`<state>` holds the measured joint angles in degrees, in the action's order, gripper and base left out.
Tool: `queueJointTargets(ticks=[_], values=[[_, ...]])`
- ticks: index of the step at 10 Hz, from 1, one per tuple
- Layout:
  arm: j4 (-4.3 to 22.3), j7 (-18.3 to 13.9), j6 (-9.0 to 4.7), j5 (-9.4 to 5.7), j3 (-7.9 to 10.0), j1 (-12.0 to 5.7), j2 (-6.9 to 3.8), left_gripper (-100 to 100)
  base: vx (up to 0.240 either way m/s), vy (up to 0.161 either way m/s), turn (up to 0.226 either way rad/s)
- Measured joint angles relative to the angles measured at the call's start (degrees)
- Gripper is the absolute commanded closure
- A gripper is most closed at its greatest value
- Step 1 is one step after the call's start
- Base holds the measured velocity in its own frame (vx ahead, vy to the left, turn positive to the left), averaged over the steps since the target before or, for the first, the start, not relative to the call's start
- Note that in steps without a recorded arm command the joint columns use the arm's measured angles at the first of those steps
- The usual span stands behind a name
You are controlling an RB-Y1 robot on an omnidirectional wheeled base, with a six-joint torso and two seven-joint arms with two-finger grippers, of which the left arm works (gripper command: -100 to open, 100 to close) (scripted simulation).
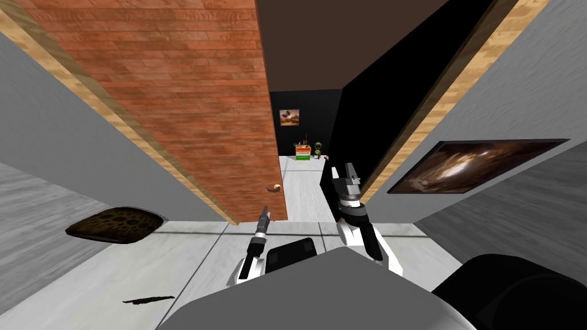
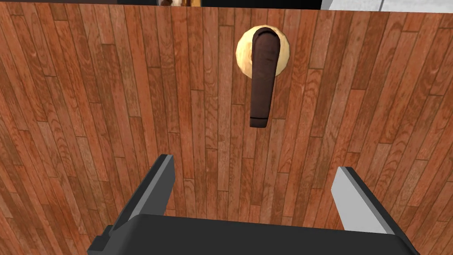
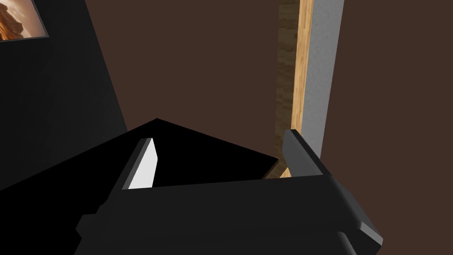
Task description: Push the door open
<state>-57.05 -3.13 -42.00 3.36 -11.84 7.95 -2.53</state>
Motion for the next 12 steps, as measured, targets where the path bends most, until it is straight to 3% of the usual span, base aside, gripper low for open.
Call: queueJointTargets(ticks=[6,11,12], values=[[1.7,0.2,-0.88,-0.27,0.67,-0.68,-0.66,-100,0.189,-0.034,-0.026],[3.5,0.5,-1.68,-0.57,1.45,-1.45,0.12,-100,0.182,-0.030,-0.021],[3.5,0.6,-1.72,-0.58,1.47,-1.49,0.16,100,-0.014,0.003,0.005]])
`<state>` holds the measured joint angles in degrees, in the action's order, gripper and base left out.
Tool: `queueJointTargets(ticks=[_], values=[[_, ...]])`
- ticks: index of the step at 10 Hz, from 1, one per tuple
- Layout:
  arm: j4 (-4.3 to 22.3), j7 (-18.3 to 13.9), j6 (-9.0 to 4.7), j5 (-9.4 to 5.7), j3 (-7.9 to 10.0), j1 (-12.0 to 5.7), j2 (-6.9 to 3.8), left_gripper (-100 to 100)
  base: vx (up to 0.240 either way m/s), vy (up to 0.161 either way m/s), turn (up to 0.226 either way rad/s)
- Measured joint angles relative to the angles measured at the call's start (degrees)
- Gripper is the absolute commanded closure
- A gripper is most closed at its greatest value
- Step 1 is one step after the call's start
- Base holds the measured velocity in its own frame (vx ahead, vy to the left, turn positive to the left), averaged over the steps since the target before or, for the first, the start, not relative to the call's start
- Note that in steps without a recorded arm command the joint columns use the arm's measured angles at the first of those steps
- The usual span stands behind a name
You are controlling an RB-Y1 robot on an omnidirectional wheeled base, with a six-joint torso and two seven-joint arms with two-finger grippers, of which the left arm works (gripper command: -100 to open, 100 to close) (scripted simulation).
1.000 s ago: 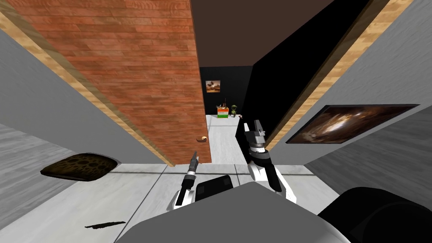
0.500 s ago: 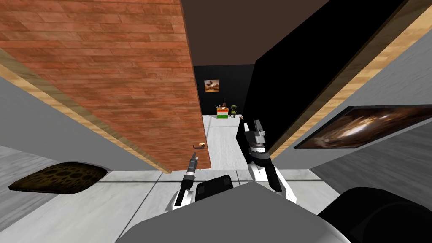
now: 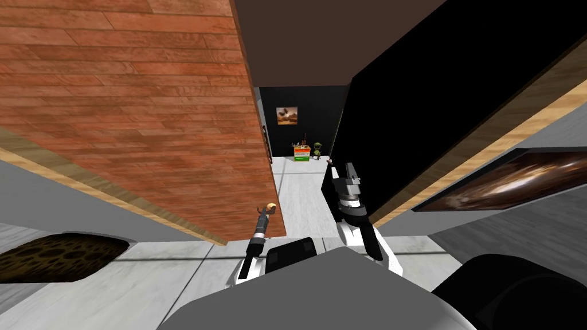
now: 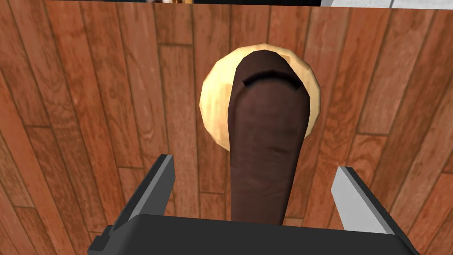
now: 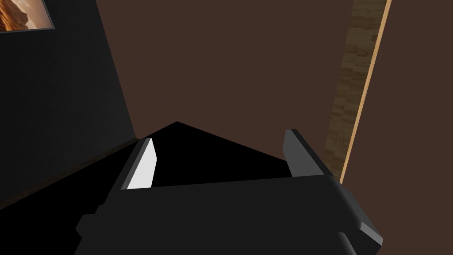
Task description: Push the door open
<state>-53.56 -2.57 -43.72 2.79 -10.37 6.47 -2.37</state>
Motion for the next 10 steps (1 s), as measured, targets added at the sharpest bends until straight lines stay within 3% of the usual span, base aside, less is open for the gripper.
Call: queueJointTargets(ticks=[5,8,10], values=[[0.1,0.0,0.18,-0.01,0.05,0.09,-0.11,100,-0.018,0.005,0.001],[1.4,0.3,0.07,-0.36,0.76,-0.15,-0.46,100,0.131,-0.071,0.046],[0.9,0.3,0.62,-0.76,1.49,-0.18,-1.04,100,0.181,-0.061,0.039]])
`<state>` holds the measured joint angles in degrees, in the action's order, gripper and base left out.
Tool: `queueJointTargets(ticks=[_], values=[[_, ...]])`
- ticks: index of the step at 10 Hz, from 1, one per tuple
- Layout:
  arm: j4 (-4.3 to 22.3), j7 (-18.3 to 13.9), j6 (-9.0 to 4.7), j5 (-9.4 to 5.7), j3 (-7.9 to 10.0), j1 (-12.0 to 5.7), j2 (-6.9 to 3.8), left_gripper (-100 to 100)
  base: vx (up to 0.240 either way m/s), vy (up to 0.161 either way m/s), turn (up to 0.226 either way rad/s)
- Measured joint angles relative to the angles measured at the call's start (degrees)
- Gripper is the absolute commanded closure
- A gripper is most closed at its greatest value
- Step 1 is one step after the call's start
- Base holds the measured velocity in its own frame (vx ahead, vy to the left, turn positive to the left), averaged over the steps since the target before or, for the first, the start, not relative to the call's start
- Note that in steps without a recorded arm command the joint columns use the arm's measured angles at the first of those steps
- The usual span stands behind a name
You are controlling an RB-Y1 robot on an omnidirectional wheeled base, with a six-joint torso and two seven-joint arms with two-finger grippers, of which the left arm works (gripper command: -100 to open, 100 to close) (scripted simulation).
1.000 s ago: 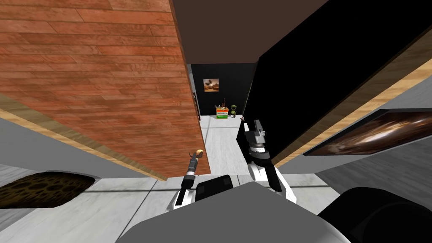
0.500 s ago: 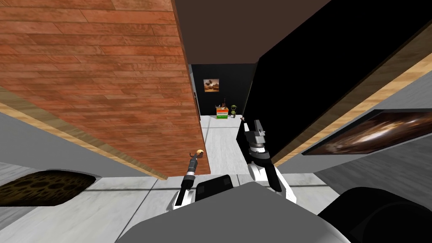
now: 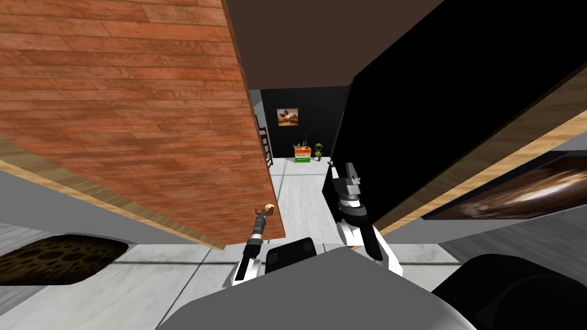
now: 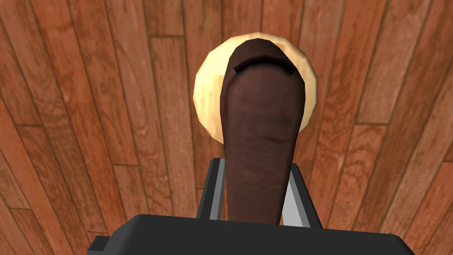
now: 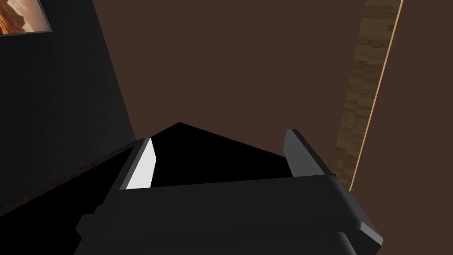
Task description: Push the door open
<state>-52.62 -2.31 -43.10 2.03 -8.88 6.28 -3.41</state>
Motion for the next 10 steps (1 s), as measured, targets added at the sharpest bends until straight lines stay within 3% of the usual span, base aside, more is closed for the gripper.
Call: queueJointTargets(ticks=[3,4,6,10], values=[[-1.0,0.9,0.80,-0.63,1.50,-0.01,-0.11,100,0.175,-0.081,0.053],[0.7,0.9,0.19,-0.99,2.25,-1.40,-0.29,100,0.164,-0.082,0.093],[-0.2,1.2,0.23,-1.52,3.40,-0.40,-0.76,100,0.170,-0.093,0.055],[0.6,2.2,0.64,-2.75,6.25,-1.31,-0.60,100,0.167,-0.103,0.073]])
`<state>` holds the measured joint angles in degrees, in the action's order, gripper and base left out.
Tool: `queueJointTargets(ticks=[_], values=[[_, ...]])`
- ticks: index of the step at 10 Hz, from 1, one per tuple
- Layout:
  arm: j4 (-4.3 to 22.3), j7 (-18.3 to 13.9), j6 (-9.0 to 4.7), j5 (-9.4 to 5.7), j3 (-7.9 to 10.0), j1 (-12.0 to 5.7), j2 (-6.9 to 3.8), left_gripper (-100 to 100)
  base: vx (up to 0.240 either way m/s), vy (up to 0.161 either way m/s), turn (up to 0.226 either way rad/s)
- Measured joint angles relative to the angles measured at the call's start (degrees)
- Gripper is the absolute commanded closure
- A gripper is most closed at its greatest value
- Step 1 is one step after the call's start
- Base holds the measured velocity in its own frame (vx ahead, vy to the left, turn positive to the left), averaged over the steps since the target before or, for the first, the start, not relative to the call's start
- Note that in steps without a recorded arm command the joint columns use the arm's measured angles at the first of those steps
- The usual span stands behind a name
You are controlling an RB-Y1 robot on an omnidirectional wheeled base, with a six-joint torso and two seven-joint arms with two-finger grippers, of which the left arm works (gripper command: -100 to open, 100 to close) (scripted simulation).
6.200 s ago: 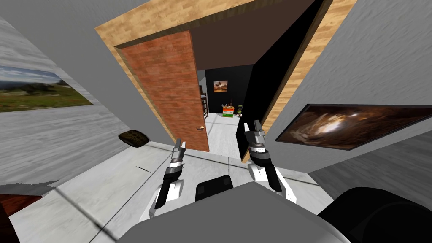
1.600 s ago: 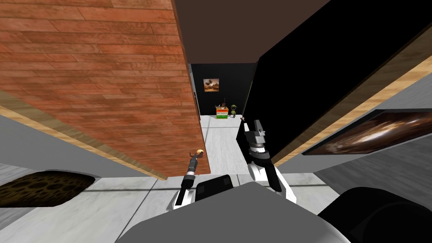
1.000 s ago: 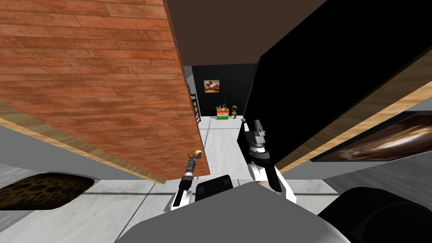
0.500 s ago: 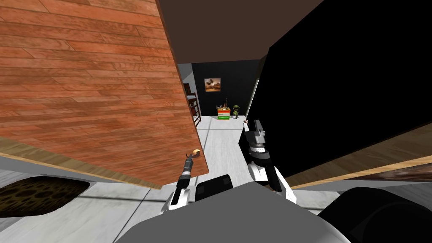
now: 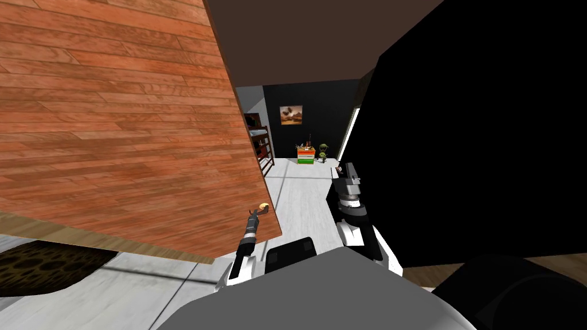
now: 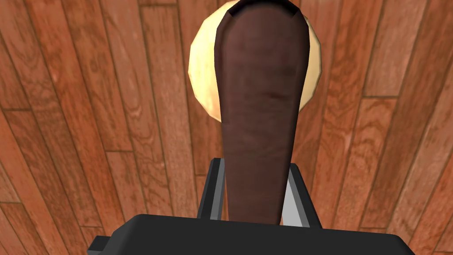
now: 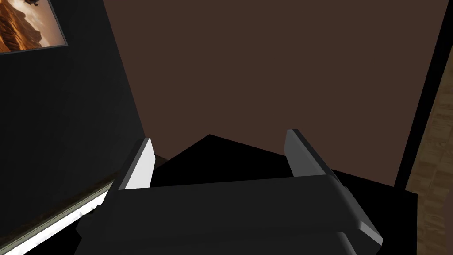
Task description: Push the door open
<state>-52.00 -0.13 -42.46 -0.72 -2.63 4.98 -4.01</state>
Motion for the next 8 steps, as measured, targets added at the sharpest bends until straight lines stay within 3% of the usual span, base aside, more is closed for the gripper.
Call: queueJointTargets(ticks=[4,5,6,8], values=[[0.6,0.7,0.40,-1.47,3.16,-0.73,0.25,100,0.194,-0.098,0.081],[-0.9,0.8,0.90,-1.74,3.82,0.07,0.35,100,0.111,-0.065,0.050],[0.0,1.0,0.60,-2.00,4.42,-0.64,0.34,100,0.133,-0.052,0.052],[0.4,1.5,0.80,-2.62,5.88,-0.88,1.06,100,0.180,-0.102,0.080]])
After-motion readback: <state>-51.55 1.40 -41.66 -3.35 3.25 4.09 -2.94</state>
